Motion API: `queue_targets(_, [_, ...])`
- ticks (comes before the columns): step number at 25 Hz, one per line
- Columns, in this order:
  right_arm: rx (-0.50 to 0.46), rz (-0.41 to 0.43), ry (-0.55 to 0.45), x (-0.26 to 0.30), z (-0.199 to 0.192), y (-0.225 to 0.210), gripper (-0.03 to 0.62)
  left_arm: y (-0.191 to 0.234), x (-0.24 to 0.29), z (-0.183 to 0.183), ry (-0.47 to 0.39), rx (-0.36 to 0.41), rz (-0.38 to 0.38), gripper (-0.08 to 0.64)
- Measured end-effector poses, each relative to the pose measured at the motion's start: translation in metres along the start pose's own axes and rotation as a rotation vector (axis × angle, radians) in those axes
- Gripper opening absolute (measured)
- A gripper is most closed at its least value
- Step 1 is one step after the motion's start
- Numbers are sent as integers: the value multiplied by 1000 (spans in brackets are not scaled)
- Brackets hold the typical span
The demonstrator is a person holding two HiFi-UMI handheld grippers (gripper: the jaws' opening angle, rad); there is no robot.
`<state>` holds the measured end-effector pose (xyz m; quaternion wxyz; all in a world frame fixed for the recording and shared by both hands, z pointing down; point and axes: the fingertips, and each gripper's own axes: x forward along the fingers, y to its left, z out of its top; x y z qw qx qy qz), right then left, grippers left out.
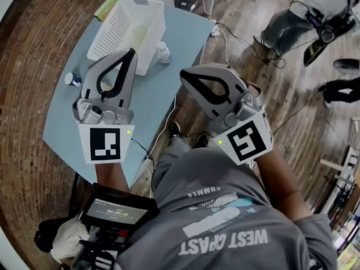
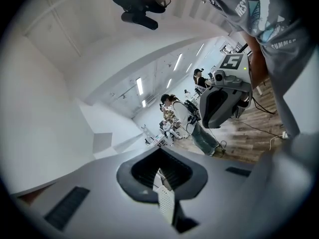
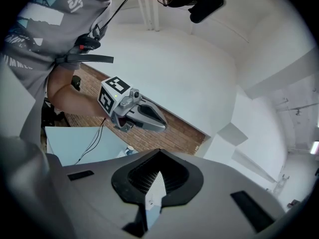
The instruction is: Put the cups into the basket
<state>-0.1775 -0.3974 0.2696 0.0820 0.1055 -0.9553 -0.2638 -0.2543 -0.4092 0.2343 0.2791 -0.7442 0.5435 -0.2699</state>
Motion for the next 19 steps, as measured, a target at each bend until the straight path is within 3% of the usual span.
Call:
queue_targets(9, [-54, 38, -53, -19, 26, 16, 5, -12, -34, 24, 0, -21, 51, 0])
queue_targets(15, [-65, 40, -64, -29, 32, 20, 6, -16, -42, 29, 6, -38, 54, 0])
queue_targets(19, [-55, 26, -42, -39, 30, 20, 6, -21, -41, 35, -19, -93, 28, 0])
